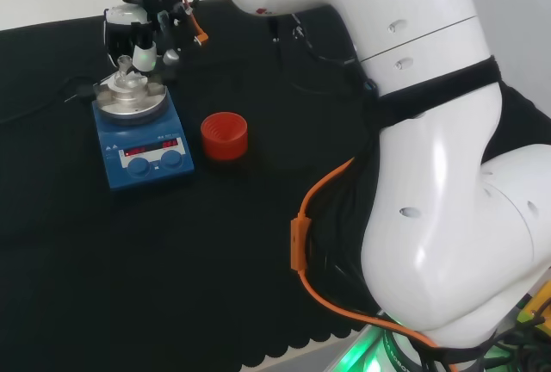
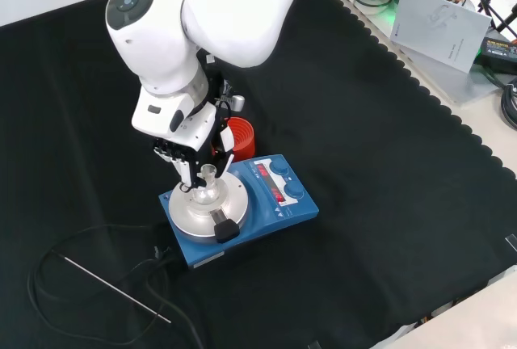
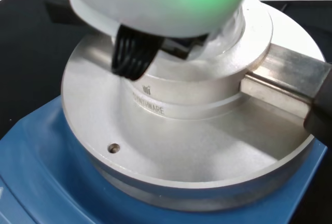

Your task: Place the round-bottom flask on the heater.

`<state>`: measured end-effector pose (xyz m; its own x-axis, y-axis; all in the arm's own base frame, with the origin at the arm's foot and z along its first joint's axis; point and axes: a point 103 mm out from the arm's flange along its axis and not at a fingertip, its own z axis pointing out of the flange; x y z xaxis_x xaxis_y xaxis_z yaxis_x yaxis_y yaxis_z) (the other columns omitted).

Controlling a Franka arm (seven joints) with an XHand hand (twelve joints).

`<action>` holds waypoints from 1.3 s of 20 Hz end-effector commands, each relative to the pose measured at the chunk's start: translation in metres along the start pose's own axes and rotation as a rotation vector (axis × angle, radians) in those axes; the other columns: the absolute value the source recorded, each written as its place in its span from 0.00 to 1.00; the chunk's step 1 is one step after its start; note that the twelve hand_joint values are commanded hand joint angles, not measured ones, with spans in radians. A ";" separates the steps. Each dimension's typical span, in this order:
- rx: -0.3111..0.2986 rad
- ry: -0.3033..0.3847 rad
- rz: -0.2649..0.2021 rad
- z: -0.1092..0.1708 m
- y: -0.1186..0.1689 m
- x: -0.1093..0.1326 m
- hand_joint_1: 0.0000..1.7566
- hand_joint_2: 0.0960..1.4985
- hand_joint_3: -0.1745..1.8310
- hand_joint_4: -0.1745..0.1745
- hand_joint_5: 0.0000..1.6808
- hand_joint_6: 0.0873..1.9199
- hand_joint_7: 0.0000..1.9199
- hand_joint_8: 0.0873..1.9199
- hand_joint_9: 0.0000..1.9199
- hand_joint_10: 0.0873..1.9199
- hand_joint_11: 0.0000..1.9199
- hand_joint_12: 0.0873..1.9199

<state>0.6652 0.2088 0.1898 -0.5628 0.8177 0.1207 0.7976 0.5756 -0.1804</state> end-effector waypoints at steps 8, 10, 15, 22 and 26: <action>0.023 0.023 0.020 -0.005 -0.004 -0.010 0.60 0.23 0.58 0.00 0.50 0.54 0.67 0.42 0.82 0.21 0.78 0.51; 0.031 0.027 0.023 -0.005 -0.006 -0.011 0.57 0.22 0.58 0.00 0.38 0.59 0.61 0.48 0.78 0.26 0.75 0.53; 0.098 0.044 0.024 0.000 -0.012 -0.014 0.47 0.20 0.55 0.03 0.07 0.46 0.44 0.52 0.65 0.33 0.67 0.58; 0.182 0.048 0.046 0.007 -0.023 -0.020 0.35 0.20 0.50 0.22 0.01 0.10 0.22 0.51 0.40 0.44 0.47 0.67; 0.196 0.057 0.067 0.009 -0.036 -0.027 0.34 0.20 0.50 0.24 0.02 0.07 0.20 0.50 0.38 0.45 0.44 0.67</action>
<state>0.6618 0.1844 0.1968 -0.5207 0.8391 0.1576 0.7754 0.5420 -0.3239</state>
